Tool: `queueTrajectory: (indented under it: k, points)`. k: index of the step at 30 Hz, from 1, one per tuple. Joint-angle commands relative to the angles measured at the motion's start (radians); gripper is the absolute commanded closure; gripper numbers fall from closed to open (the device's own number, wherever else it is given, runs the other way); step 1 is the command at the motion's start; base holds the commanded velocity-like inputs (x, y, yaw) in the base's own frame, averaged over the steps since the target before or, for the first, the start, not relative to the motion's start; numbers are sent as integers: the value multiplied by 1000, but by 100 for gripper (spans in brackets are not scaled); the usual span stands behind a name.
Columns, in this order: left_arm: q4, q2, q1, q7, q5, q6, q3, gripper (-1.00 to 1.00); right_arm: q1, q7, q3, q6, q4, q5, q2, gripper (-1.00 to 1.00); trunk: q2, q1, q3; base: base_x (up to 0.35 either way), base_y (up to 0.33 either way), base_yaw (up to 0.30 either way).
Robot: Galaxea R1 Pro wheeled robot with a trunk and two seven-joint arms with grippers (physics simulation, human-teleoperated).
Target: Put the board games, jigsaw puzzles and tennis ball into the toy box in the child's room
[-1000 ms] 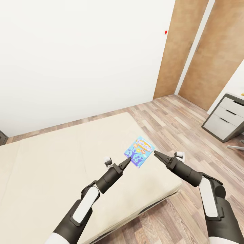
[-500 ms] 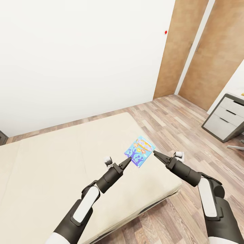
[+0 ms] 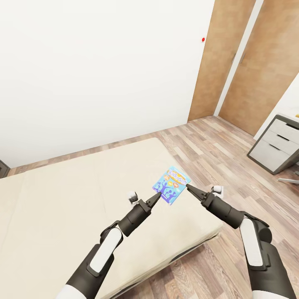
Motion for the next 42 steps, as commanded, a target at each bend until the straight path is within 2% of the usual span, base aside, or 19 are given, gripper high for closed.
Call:
queueTrajectory:
  k: [1, 10, 18, 32, 33, 42]
  points:
    - [0, 0, -1, 0, 11, 9, 0, 100, -1, 3, 0, 4, 1, 1, 4, -100, -2, 1, -2, 0, 0, 0]
    - [0, -5, -2, 2, 10, 9, 0, 100, -1, -3, 37, -3, 5, 2, 28, -100, -2, 1, -2, 0, 0, 0]
    - [0, -7, -2, 19, 11, 9, 0, 100, 0, -39, 68, -39, 13, 1, 34, -100, -2, 1, -2, 0, 0, 0]
    - [0, -7, -2, 28, 12, 9, 0, 100, -1, -56, 81, -52, 26, 0, 35, -100, -2, 1, -2, 0, 0, 0]
    - [0, -8, -2, 28, 11, 9, 0, 100, -1, -57, 81, -52, 26, 0, 35, 100, -2, 1, -2, 0, 0, 0]
    - [0, -9, -4, 29, 11, 9, 0, 100, -1, -58, 82, -53, 27, -1, 35, 100, -2, 1, -2, 0, 0, 0]
